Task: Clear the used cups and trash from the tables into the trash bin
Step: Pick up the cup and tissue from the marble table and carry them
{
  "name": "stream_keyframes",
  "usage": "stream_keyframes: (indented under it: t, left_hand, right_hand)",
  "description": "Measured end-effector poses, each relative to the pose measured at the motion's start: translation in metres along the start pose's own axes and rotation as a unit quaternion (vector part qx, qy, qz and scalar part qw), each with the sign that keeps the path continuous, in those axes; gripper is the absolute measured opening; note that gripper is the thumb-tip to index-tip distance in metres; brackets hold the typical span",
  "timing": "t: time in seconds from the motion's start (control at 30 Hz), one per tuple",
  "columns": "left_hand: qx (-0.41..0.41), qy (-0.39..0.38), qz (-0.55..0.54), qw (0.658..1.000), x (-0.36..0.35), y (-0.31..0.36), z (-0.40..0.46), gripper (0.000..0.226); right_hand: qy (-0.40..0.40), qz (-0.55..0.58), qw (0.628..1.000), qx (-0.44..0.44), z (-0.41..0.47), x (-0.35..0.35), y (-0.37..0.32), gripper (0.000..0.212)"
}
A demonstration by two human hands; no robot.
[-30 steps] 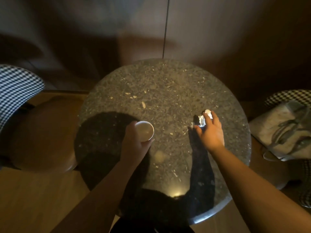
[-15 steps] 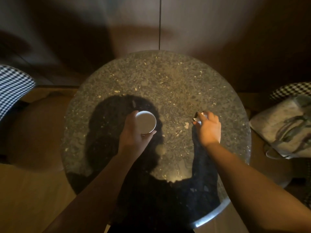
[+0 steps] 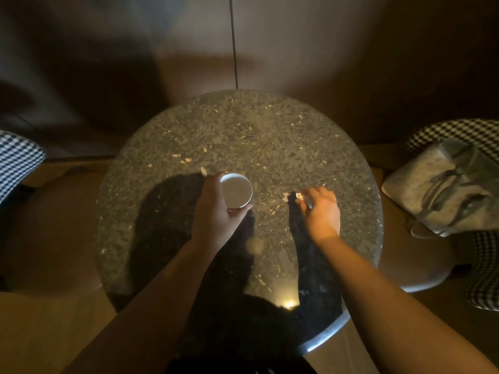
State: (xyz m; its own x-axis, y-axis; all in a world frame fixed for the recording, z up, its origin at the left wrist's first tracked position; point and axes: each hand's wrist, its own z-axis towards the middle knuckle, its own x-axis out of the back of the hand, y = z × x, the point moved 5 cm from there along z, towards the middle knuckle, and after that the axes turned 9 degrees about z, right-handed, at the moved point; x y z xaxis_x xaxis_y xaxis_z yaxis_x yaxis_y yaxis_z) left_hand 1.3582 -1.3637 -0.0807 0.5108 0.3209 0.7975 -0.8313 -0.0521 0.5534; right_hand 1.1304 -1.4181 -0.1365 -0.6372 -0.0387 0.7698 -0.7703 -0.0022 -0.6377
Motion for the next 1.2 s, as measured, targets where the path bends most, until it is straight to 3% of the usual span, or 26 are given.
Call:
stream_keyframes:
  t: [0.37, 0.53, 0.67, 0.93, 1.2]
  left_hand:
    - [-0.076, -0.086, -0.046, 0.992, -0.010, 0.015, -0.030, 0.078]
    - [-0.111, -0.186, -0.067, 0.974, -0.037, 0.033, -0.053, 0.079]
    - [-0.192, -0.234, -0.074, 0.950, -0.058, 0.069, -0.081, 0.081]
    - [-0.344, -0.323, -0.112, 0.875, -0.088, 0.156, -0.174, 0.080]
    - [-0.474, -0.422, -0.150, 0.758, -0.100, 0.237, -0.293, 0.082]
  right_hand:
    - [0.092, 0.039, 0.992, -0.081, -0.094, 0.020, 0.007, 0.023]
    - [0.159, 0.041, 0.976, -0.140, -0.160, 0.033, 0.025, 0.020]
    - [0.220, 0.032, 0.956, -0.191, -0.219, 0.045, 0.043, 0.019]
    - [0.354, -0.029, 0.876, -0.327, -0.360, 0.070, 0.078, 0.014]
    - [0.467, -0.039, 0.749, -0.468, -0.503, 0.080, 0.093, 0.018]
